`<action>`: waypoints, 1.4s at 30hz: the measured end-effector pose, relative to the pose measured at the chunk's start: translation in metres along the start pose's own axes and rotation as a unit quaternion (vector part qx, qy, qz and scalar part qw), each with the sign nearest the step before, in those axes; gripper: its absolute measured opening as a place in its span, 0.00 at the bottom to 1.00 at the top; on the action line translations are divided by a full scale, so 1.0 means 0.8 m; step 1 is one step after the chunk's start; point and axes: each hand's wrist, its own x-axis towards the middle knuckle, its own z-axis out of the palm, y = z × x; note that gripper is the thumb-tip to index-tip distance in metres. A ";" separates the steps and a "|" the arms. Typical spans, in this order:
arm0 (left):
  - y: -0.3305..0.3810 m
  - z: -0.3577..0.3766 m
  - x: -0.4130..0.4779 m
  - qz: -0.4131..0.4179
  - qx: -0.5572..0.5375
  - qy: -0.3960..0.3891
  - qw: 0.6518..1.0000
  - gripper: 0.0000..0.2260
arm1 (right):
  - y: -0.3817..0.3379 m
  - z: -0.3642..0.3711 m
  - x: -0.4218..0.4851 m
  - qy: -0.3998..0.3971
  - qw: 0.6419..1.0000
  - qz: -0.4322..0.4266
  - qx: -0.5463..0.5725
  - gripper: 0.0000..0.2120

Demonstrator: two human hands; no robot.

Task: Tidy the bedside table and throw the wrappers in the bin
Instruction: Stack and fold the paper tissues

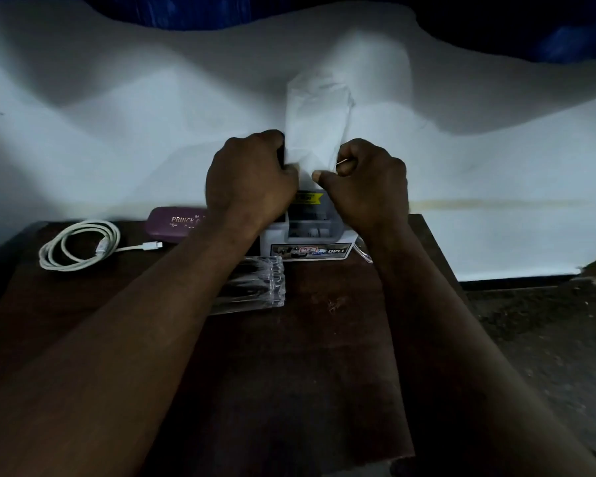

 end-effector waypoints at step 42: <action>-0.007 -0.004 -0.001 0.017 -0.043 0.014 0.999 0.15 | 0.011 0.003 0.010 -0.002 0.999 0.020 0.038 0.11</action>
